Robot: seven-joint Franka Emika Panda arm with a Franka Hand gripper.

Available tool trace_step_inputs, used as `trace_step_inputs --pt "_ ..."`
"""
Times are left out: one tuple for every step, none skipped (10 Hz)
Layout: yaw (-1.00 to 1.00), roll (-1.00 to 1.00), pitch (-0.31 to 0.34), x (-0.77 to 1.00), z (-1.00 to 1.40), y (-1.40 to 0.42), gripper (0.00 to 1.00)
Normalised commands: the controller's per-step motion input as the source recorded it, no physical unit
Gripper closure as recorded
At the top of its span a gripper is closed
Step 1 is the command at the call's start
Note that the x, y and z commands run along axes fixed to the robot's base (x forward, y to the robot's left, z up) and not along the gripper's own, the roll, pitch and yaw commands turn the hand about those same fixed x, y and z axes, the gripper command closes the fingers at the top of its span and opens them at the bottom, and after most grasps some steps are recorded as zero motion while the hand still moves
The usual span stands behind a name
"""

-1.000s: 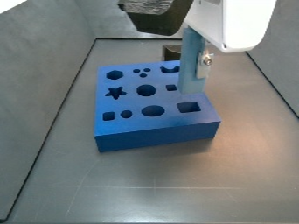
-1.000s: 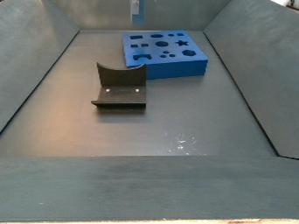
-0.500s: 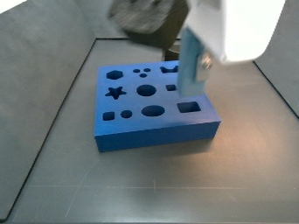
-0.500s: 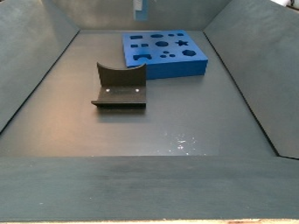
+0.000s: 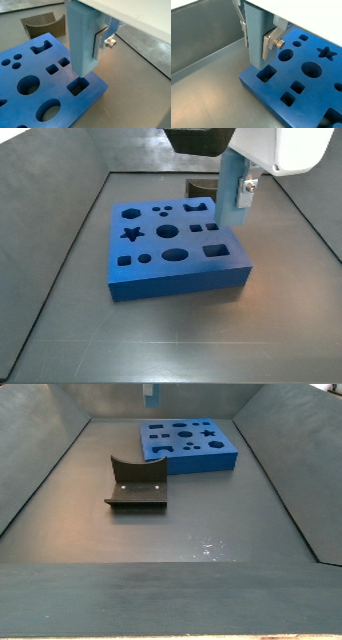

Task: Pick up the rectangle object. Move to above the board. Insert the rectangle object.
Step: Insert the rectangle object.

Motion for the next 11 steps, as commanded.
trace_step_inputs --pt "0.00 0.06 0.000 0.05 -0.03 0.00 1.00" --pt "0.00 0.13 0.000 0.05 -0.04 -0.05 1.00" --pt "0.00 0.16 0.000 0.01 -0.05 -0.07 1.00" --pt "0.00 0.16 0.000 0.06 -0.03 -0.07 1.00" --pt "0.00 0.05 0.000 0.00 0.00 0.00 1.00" --pt "0.00 0.02 -0.009 0.00 -0.01 -0.01 1.00" --pt "0.01 0.28 -0.031 0.00 -0.19 -0.09 1.00" --pt "0.09 0.58 -0.097 0.00 -0.29 -0.18 1.00" --pt "0.09 0.62 -0.177 -0.01 -0.43 -0.18 1.00" --pt "0.00 0.12 -0.097 -0.03 -0.07 -0.05 1.00" --pt "0.00 0.00 -0.051 0.00 0.00 0.00 1.00"
